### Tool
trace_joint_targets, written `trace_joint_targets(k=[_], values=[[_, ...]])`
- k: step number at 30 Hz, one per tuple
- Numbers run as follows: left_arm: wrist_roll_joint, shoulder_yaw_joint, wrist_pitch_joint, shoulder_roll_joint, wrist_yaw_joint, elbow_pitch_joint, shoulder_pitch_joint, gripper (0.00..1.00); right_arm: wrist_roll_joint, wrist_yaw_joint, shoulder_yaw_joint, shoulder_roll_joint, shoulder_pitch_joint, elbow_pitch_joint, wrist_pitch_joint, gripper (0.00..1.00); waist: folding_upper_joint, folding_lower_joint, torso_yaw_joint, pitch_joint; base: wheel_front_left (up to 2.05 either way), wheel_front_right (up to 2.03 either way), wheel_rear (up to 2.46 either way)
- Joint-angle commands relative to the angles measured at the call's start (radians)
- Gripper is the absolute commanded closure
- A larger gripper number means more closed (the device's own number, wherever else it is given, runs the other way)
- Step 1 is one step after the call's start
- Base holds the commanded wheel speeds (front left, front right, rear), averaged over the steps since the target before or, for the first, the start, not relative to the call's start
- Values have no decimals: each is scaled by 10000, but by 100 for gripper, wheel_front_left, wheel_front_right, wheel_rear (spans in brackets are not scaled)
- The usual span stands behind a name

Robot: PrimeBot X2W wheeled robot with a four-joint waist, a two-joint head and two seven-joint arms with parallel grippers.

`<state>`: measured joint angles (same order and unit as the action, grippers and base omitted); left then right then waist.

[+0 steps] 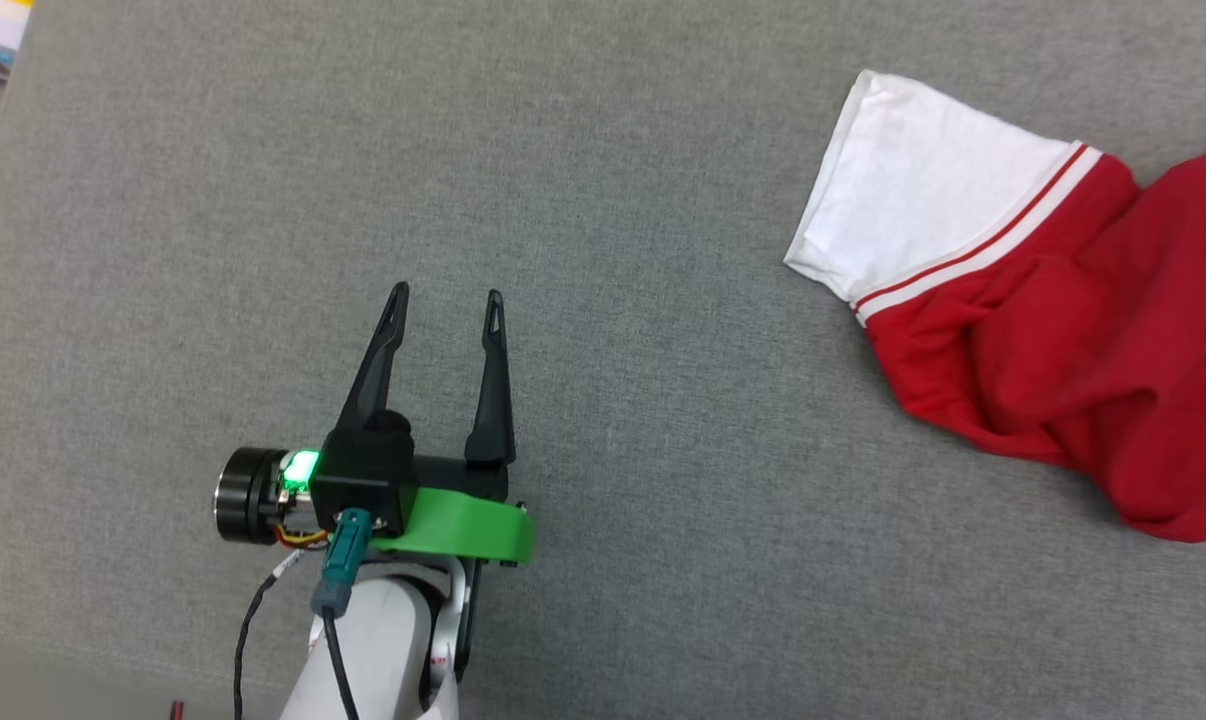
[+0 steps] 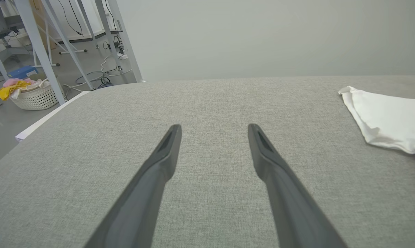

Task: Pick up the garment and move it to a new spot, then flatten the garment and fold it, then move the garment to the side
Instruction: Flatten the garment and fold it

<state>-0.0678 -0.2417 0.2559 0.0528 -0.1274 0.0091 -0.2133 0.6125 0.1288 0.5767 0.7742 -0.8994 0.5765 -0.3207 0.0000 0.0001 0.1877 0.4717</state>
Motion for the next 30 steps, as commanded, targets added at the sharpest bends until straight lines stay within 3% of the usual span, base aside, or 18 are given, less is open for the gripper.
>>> trace_joint_targets(k=[1, 8, 14, 24, 30], values=[[138, 86, 59, -21, 23, 36, 180, 0, 101, 19, -61, -192, 210, 0, 490, 0, 0, -1, -335, -617, 0, 0, 0], [288, 394, 59, 116, 121, 137, 767, 0, -585, 19, -1559, -752, 1168, -270, 3508, 0, 0, -1, -769, -1656, 0, 0, 0], [331, 618, 59, 215, 155, 165, 1186, 0, -1820, 19, -3443, -1738, 2759, -1173, 5008, 0, 0, -1, -1012, -2310, 0, 0, 0], [397, 843, 59, 385, 236, 189, 1627, 0, -3811, 19, -5921, -4395, 6057, -4264, 5495, 0, 0, -1, -1245, -3088, 0, 0, 0], [413, 929, 59, 557, 385, 229, 1672, 0, -4458, 19, -6534, -5680, 7760, -5906, 5492, 0, 0, -1, -1397, -3341, 0, 0, 0]])
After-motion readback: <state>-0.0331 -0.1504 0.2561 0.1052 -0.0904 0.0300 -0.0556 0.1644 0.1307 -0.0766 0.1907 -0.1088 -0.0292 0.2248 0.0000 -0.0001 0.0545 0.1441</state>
